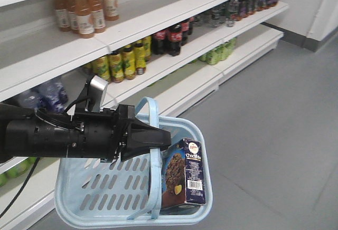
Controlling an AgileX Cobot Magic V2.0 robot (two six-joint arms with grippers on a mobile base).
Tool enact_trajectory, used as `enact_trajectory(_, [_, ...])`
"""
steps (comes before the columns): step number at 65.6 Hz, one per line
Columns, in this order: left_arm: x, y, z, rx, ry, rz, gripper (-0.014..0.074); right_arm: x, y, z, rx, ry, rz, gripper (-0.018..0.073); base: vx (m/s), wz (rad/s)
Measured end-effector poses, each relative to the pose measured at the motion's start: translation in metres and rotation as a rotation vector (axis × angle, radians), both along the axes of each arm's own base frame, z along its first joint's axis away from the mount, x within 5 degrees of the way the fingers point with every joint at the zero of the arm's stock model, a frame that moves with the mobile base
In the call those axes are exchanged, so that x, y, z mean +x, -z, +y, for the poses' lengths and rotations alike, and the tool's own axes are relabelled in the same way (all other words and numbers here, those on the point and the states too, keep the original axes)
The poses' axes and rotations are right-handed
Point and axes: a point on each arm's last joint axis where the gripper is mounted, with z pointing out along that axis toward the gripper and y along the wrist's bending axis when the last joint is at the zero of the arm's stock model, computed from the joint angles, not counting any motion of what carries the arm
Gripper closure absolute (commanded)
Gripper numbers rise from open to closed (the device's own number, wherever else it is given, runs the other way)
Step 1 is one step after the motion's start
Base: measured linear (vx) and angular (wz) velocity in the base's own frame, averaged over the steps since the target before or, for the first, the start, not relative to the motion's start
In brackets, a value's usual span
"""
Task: Left arm holds basket, right arm returns cookies
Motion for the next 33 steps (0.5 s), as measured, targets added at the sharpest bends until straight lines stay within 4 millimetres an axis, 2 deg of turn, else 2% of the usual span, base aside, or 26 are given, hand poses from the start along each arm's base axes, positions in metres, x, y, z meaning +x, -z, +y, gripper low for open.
enact_trajectory(33, [0.0, 0.0, 0.0, 0.0, 0.0, 0.0, 0.0599, 0.0, 0.0, 0.0, 0.0, 0.0, 0.0, 0.0565, 0.18, -0.75])
